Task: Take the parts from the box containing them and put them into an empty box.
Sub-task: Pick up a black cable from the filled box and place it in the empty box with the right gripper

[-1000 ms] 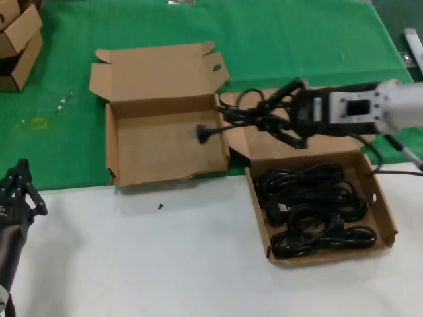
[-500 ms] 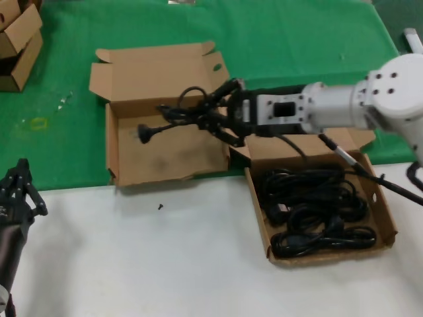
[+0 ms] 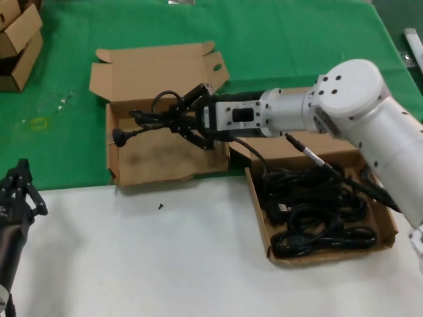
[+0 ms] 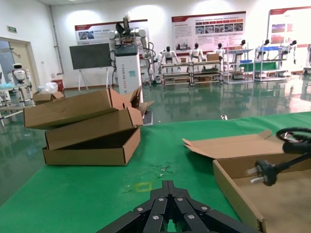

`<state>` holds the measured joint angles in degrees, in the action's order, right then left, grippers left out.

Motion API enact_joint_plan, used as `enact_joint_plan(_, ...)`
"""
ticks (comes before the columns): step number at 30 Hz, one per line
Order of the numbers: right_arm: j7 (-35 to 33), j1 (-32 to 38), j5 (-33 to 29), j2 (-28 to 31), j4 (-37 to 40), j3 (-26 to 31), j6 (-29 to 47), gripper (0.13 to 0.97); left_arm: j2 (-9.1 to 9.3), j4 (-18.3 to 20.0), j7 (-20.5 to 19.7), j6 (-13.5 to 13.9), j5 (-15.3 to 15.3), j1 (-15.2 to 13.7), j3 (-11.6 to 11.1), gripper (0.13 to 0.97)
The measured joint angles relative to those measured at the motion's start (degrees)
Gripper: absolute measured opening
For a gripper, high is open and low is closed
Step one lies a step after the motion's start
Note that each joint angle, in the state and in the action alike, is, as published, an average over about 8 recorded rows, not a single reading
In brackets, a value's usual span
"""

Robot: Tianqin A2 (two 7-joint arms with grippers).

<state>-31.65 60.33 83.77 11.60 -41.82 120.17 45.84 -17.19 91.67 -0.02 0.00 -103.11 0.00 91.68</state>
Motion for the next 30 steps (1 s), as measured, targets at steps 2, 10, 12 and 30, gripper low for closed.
enact_joint_plan(2,-2.80,0.87,0.39,-1.38,3.14,-0.38,-0.82,0.218,0.00,0.00,0.00,0.00,0.00,0.00,0.00,0.143)
enact_joint_plan(10,-13.82,4.49,2.29,-6.03,15.22,-2.61,-3.31,0.218,0.00,0.00,0.00,0.00,0.00,0.00,0.00,0.143)
enact_joint_plan(12,-15.98,5.27,2.67,-6.88,17.82,-3.15,-3.71,0.218,0.00,0.00,0.00,0.00,0.00,0.00,0.00,0.143)
enact_joint_plan(30,-29.96,10.00,5.71,-10.89,33.26,-8.39,-6.62,0.259,0.00,0.00,0.00,0.00,0.00,0.00,0.00,0.143)
